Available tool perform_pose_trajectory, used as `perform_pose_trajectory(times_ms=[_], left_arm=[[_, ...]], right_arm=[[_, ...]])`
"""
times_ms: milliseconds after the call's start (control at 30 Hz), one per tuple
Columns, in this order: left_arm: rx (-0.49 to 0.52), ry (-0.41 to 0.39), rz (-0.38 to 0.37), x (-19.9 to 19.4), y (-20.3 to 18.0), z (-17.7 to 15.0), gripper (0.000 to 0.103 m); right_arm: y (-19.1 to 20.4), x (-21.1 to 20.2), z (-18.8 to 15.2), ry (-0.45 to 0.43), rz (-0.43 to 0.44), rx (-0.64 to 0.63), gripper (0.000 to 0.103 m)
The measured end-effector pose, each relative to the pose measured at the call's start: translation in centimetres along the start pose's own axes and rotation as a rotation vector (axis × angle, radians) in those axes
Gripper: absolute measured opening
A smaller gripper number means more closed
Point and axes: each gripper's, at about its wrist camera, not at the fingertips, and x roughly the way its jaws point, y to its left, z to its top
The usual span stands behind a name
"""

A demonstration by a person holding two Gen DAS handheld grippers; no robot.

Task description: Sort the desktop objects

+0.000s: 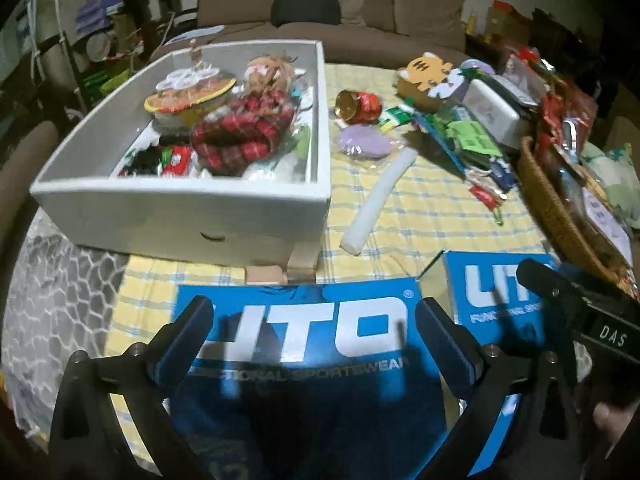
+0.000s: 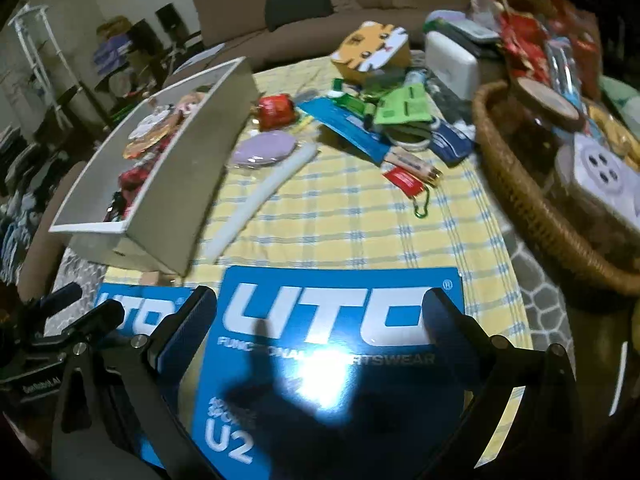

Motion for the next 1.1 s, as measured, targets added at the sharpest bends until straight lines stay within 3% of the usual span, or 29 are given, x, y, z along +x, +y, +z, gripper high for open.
perform_pose_trajectory(times_ms=[100,300,1100], left_arm=[[0.010,0.023,0.018,1.8,-0.5,-0.8,0.103],[0.030,-0.029,0.043,2.3,-0.9,-1.3,0.103],[0.038,-0.033,0.042,2.3,-1.0,-1.4,0.103]], right_arm=[[-0.3,1.5,-0.6,0.021,-0.038,0.014,0.103],[1.5,2.6,-1.2,-0.010,-0.187,-0.097,0.103],[1.6,2.5,-1.3,-0.016,-0.193,-0.082,0.103]])
